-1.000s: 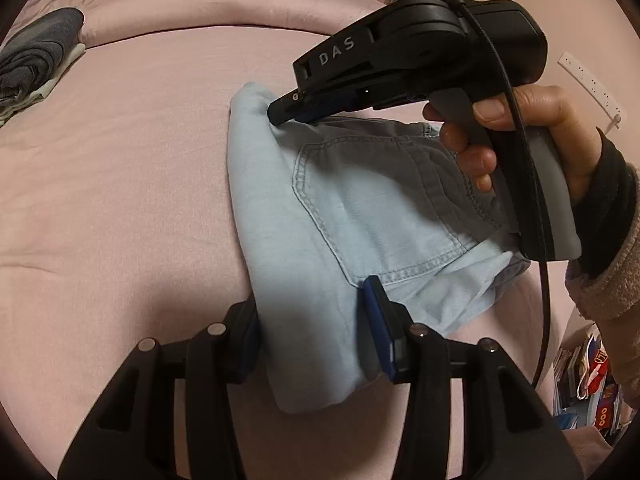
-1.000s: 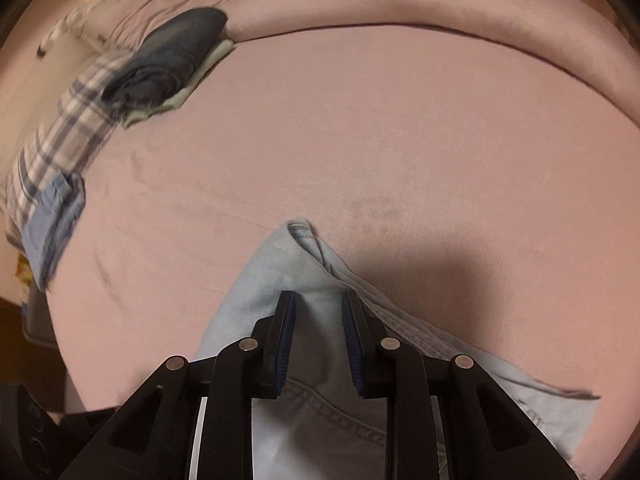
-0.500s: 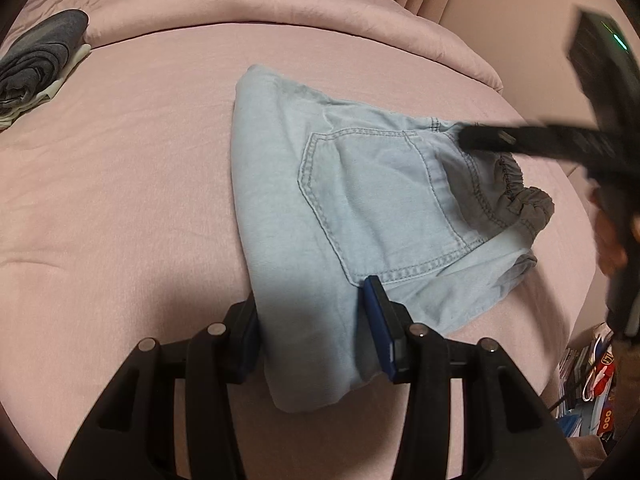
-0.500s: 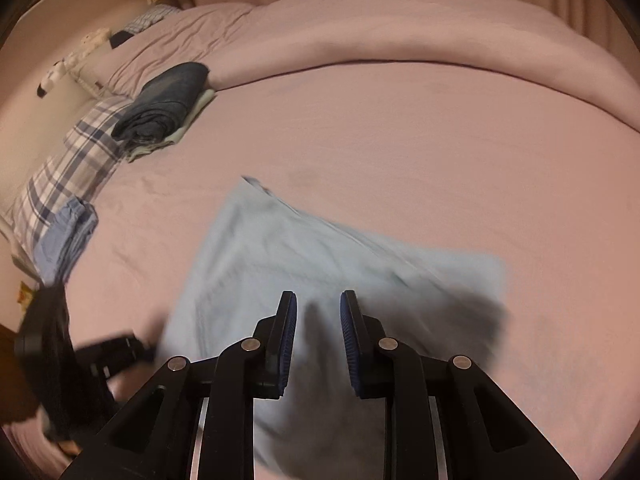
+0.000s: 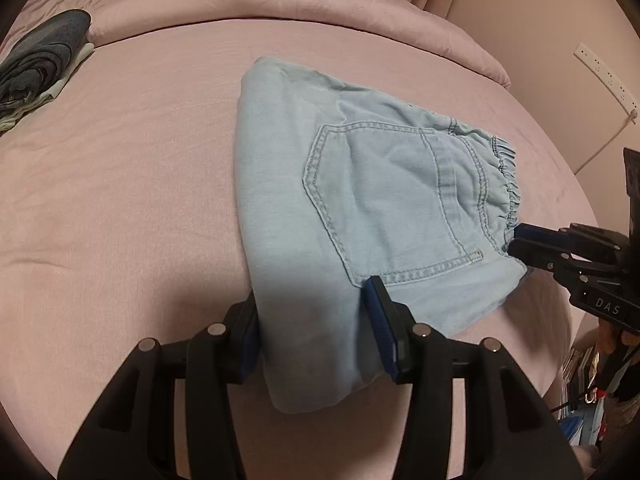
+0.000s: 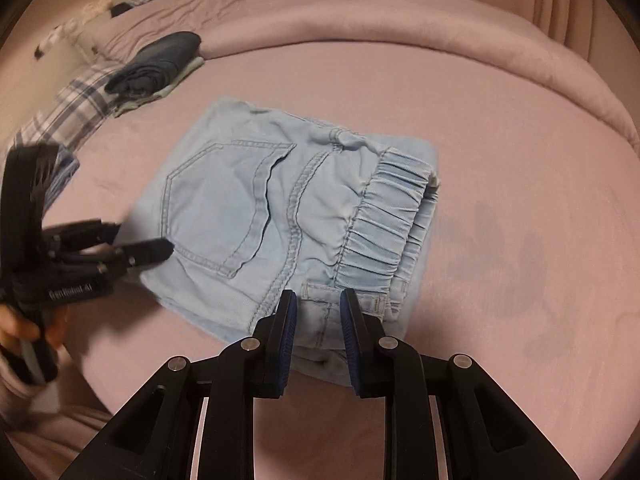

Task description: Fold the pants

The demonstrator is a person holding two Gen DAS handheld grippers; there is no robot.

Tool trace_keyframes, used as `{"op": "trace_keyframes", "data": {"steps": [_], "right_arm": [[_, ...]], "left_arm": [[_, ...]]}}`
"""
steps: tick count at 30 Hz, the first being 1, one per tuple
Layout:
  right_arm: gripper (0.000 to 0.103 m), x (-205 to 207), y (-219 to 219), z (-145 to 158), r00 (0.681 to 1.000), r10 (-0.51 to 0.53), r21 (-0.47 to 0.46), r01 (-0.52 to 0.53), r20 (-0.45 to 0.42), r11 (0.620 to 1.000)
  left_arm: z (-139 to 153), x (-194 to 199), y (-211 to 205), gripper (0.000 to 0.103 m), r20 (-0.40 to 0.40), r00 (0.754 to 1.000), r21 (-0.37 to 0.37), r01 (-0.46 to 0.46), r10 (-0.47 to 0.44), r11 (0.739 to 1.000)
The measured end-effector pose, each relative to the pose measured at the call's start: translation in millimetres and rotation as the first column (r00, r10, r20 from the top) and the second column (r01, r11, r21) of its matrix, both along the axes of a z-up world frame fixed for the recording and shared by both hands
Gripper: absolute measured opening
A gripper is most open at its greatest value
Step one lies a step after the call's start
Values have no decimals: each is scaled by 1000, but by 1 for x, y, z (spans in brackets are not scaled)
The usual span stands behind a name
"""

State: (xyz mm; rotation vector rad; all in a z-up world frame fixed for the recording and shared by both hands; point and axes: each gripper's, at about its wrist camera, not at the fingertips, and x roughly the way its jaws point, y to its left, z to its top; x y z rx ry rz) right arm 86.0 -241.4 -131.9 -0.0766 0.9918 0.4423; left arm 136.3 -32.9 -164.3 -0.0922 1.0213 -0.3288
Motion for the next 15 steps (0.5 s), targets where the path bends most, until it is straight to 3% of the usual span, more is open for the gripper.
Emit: {"op": "trace_keyframes", "data": {"steps": [4,15], "right_arm": [[24,5,-7,1,1000,-25,58,26,-16,998],[24,-3,-13,-4,999,-46,121,45,4,992]], "left_arm": [[8,1,3,48,-20,1000,-9,-17,17,1000],[40,15,-15,45,57,998,44,-1,-1,999]]}}
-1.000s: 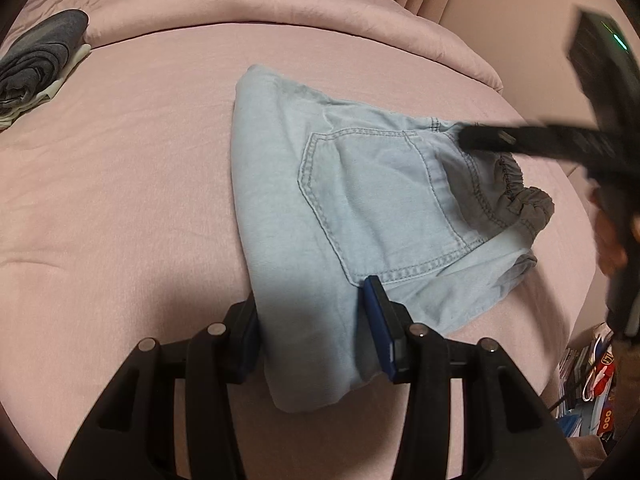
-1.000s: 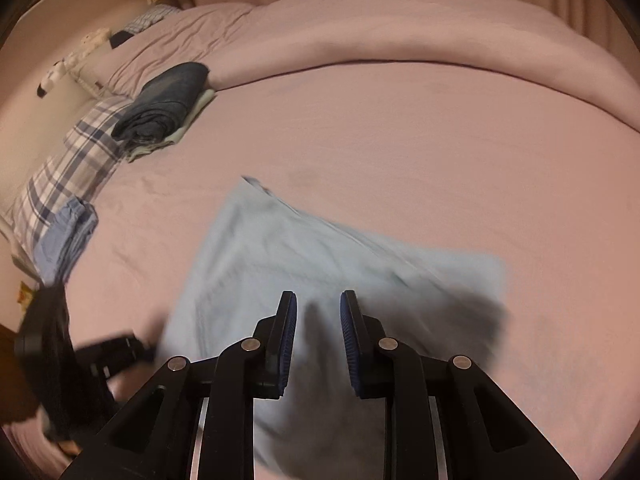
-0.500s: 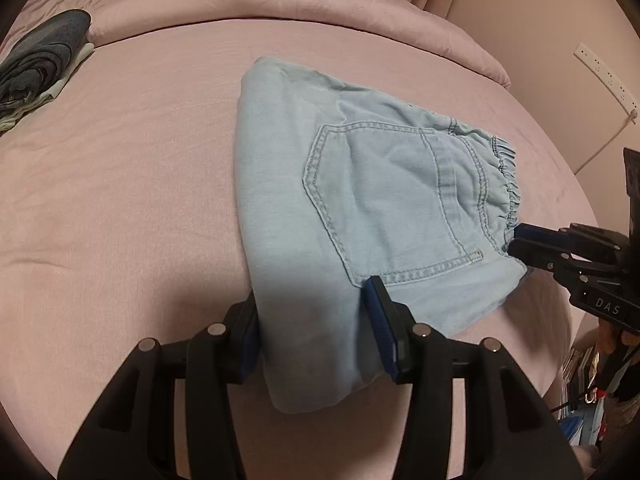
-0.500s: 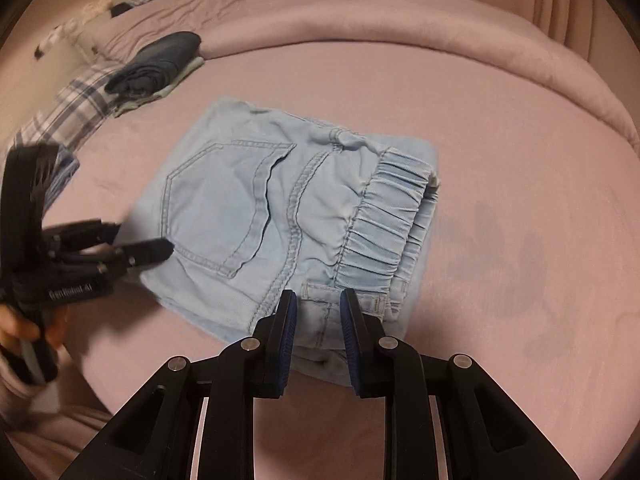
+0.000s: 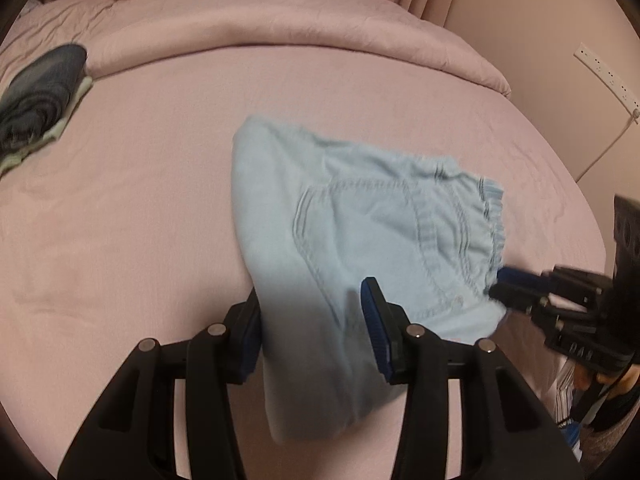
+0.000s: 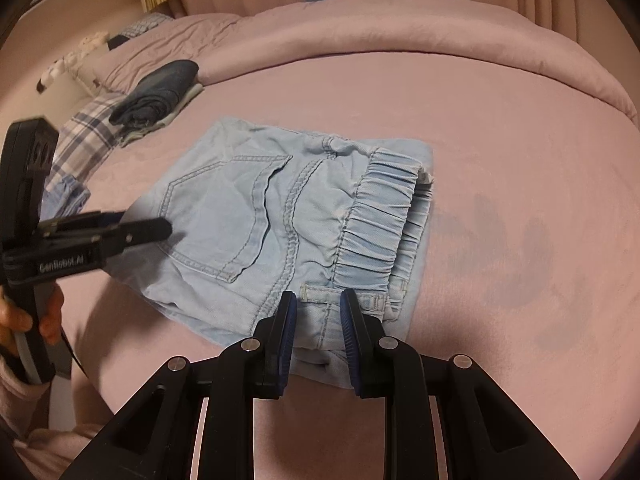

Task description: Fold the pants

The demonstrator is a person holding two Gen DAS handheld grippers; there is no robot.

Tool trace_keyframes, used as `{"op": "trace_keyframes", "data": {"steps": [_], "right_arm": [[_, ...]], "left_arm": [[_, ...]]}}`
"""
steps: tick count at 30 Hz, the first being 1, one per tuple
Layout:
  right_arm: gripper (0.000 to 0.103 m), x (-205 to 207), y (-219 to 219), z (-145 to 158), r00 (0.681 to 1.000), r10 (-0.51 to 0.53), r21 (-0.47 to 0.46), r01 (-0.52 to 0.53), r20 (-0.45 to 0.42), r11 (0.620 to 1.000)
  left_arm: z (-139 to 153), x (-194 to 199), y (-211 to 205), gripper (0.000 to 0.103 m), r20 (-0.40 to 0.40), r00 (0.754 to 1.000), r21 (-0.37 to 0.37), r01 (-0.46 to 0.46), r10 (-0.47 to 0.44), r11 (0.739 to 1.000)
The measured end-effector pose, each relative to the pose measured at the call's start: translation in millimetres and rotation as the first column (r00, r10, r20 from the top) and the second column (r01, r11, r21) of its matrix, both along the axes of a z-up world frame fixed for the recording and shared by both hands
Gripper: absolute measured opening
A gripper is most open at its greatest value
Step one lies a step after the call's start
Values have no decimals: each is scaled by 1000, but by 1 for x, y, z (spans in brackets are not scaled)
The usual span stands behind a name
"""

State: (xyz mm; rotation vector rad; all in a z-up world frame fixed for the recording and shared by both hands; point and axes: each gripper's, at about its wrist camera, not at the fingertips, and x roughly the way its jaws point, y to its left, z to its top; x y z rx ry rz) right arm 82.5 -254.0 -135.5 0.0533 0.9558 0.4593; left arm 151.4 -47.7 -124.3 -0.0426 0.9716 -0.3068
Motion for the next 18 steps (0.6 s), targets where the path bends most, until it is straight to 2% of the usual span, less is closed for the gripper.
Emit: {"op": "trace_keyframes", "data": {"steps": [5,7,10,12,14,18], "right_arm": [[24,-2,1,0,1000,-4,12,4,-4,1000],[24,-2,0,0,1000,-5,19,5,-6,1000],[24,-2,-2,-1,1000,-7,35,7,-10,999],[24,0,-4,-2,1000,-4,46,5,-14,999],[24,1,-4,-2,1000,-2,48,3,-18,999],[24,1,-6,-2,1000,-4,57,5,-20,998]], "left_arm": [[7,22,-6,45,24,1000,48,-7,6,999],[10,33,-3,44,21,999,71,-37,36,997],[20,42,7,44,40,997,23,-67,66,997],[25,44,5,44,61,997,30,-38,36,999],[24,47,-6,44,64,998,74,7,-12,997],[6,62,-19,44,-12,998,86,68,-67,994]]}}
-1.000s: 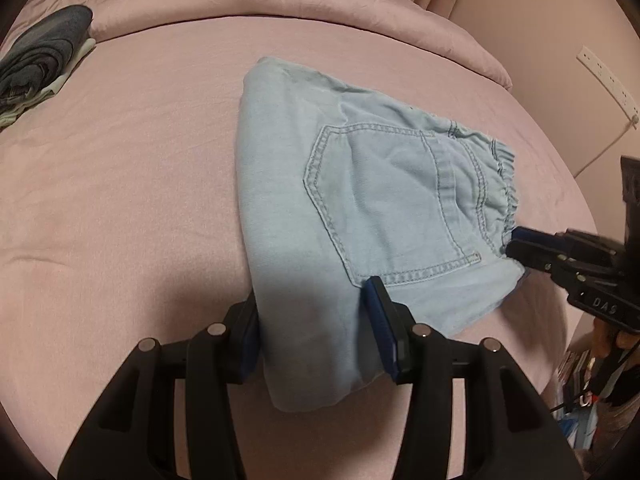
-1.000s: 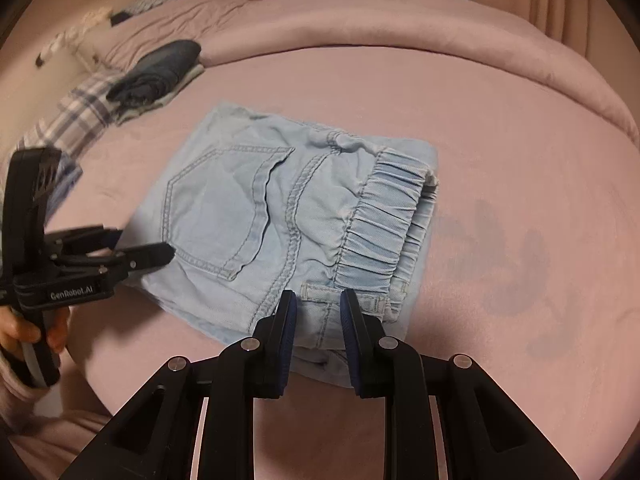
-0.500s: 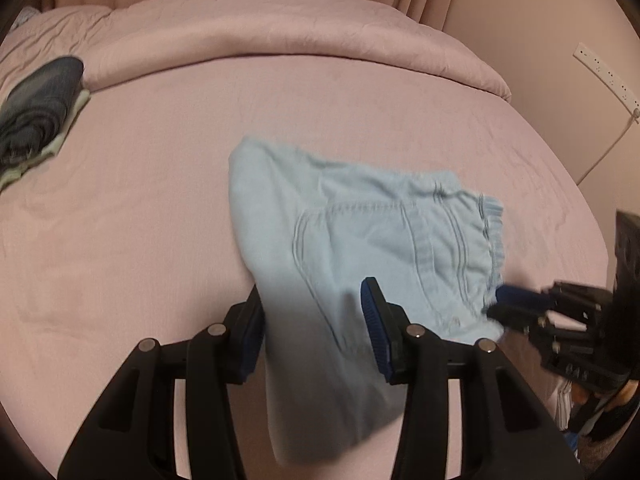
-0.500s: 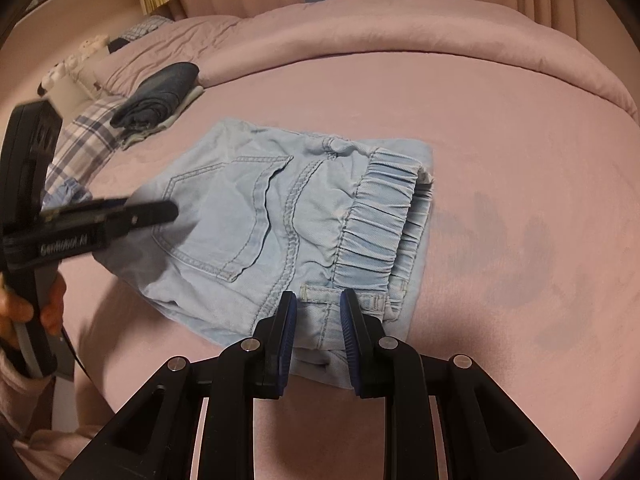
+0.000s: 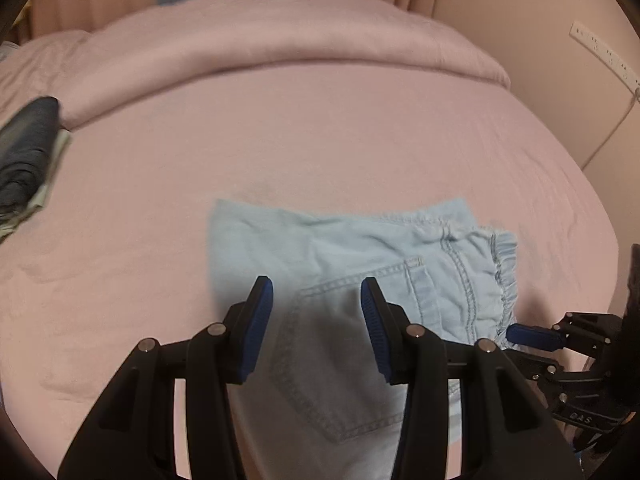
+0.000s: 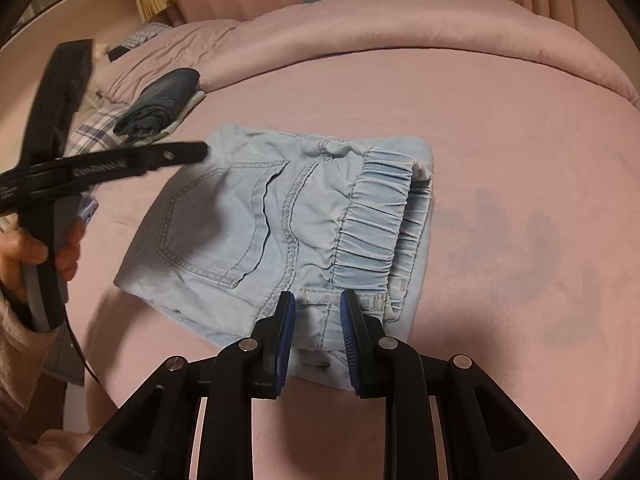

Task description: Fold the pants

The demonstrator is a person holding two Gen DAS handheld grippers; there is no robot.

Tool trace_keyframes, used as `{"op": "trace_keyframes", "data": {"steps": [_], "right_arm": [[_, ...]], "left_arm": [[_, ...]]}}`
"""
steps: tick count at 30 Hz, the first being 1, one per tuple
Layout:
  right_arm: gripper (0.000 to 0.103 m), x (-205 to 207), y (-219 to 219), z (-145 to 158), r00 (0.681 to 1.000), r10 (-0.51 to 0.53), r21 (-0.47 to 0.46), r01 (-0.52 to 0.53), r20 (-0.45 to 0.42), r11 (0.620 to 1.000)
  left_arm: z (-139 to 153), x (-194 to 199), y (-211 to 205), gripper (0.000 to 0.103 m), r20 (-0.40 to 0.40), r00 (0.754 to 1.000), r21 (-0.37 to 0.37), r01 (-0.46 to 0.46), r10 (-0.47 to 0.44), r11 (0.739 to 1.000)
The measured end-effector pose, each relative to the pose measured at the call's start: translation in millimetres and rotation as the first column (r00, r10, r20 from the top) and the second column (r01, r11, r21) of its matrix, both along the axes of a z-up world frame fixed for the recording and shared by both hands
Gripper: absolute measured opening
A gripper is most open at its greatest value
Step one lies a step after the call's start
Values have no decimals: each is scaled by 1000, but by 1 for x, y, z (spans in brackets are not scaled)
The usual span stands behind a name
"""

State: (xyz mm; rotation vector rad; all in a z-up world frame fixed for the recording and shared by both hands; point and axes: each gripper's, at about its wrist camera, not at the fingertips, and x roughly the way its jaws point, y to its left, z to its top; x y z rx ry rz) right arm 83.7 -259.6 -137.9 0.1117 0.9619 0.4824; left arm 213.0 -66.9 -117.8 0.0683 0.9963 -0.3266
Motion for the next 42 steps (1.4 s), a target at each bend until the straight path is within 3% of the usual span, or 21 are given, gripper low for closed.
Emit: {"op": "trace_keyframes", "data": {"steps": [7,15,26,29,36,42], "right_arm": [[24,0,-1,1,1000,1,2,-1,3,1000],[24,0,-3,0,1000,-9,12,9,3,1000],[24,-1,0,1,1000,-21,-5,21,8,1000],[24,-1,0,1,1000,-21,-5,21,8,1000],[24,-1,2,1,1000,-24,-18,24,9,1000],[24,-3,6,1,999,-35,-21,35,4,999]], "left_arm": [[-33,31,2,48,-93,995,27,-37,39,999],[-27,36,2,46,-102,993,12,-54,55,998],[1,-37,17,44,8,1000,-25,-7,8,1000],[-2,-61,21,44,-3,1000,-43,14,-14,999],[-37,-99,15,44,-57,997,2,53,-53,999],[-39,-102,19,44,-77,996,-24,51,-53,998]]}}
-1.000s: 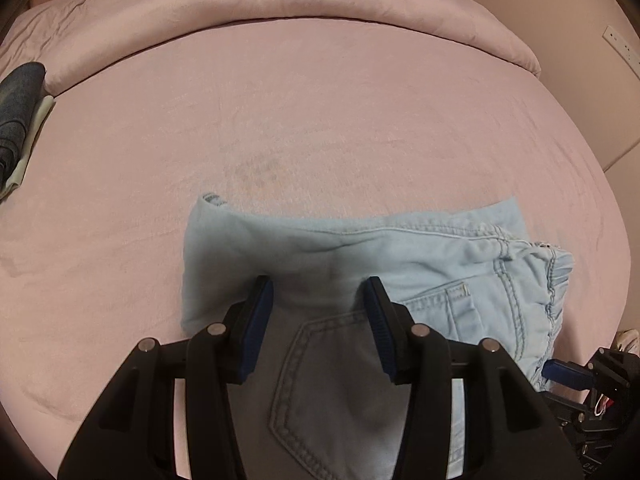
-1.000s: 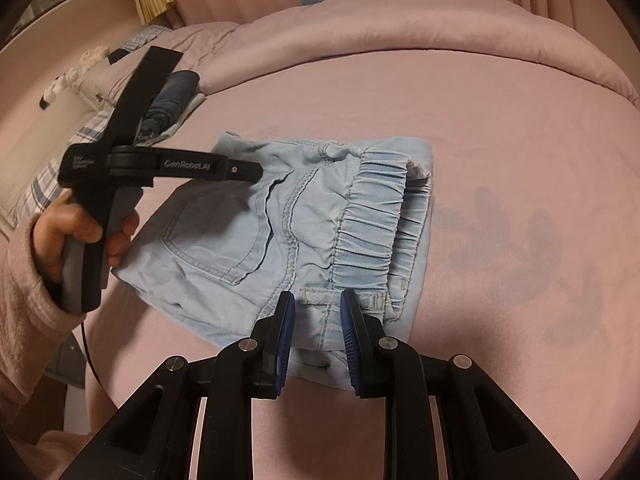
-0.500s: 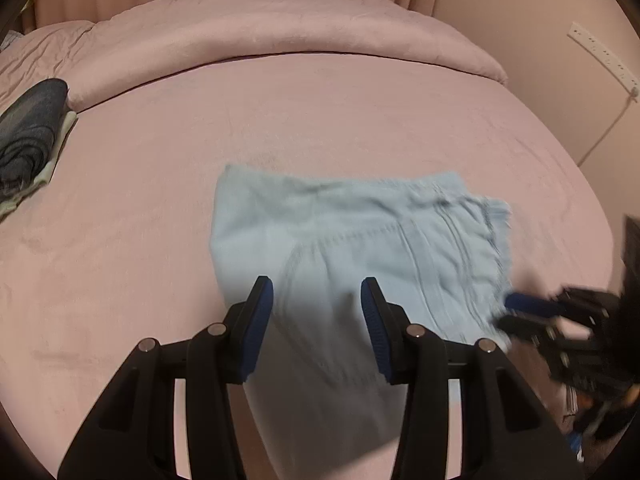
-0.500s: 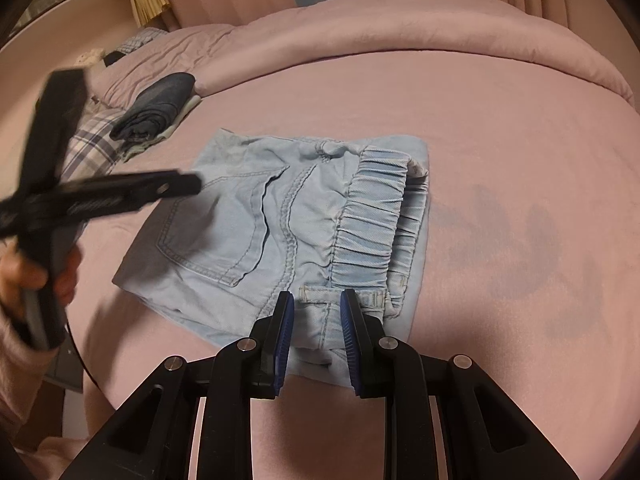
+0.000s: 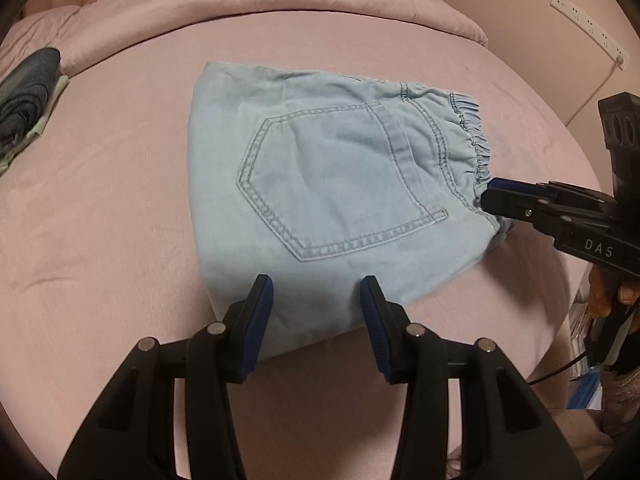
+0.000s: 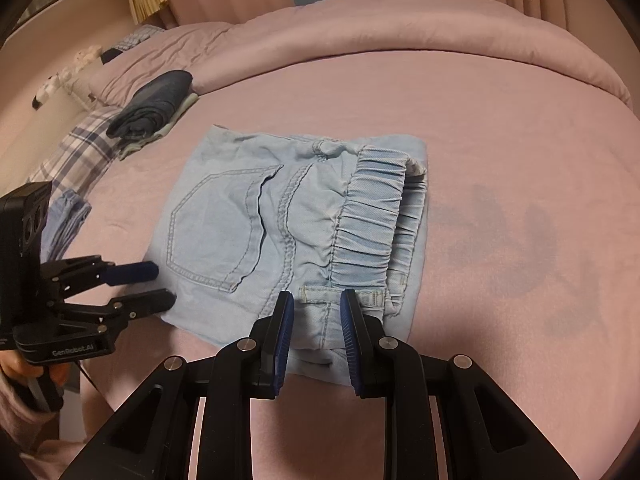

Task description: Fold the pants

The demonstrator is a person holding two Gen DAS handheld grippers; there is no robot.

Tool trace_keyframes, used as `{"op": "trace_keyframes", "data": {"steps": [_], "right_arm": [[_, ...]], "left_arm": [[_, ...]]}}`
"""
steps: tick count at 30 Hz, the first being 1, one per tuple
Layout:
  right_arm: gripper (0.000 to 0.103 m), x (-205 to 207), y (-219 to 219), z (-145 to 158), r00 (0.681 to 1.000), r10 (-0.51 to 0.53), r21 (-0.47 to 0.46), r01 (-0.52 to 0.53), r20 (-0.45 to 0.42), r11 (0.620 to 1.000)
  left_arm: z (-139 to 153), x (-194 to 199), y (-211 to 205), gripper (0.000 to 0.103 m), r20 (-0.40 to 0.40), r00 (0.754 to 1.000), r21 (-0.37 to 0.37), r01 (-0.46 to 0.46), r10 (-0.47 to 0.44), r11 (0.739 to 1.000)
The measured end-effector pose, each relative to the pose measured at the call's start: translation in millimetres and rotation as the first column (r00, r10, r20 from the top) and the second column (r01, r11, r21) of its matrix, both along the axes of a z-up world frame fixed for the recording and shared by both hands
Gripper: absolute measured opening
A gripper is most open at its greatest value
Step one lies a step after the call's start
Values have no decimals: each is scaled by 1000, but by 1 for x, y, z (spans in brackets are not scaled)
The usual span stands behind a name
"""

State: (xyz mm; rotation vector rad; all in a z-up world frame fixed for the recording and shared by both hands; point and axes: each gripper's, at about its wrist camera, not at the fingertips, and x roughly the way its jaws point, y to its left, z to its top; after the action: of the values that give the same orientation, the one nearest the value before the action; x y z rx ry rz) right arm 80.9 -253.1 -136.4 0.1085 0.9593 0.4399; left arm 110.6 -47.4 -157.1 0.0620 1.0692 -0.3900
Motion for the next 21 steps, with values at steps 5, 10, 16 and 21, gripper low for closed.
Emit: {"op": "trace_keyframes", "data": {"steps": [5,10,16,21], "right_arm": [[28,3,-15,15,999,-41,68,41,11,997],[29,23,-27,29,994,-96,68,93,43,993],[29,64,-13,26,995,-84,66,81,47,995],[28,88,-7,-8,992,-103,33,105,-71,994]], "left_arm": [[3,-6,0,44,-2,1000,-10,-6,5,1000],[4,-11,6,44,-2,1000,-23,-13,13,1000],[3,-14,8,44,-2,1000,-29,-16,16,999],[5,-14,8,44,-2,1000,-33,-17,17,999]]}}
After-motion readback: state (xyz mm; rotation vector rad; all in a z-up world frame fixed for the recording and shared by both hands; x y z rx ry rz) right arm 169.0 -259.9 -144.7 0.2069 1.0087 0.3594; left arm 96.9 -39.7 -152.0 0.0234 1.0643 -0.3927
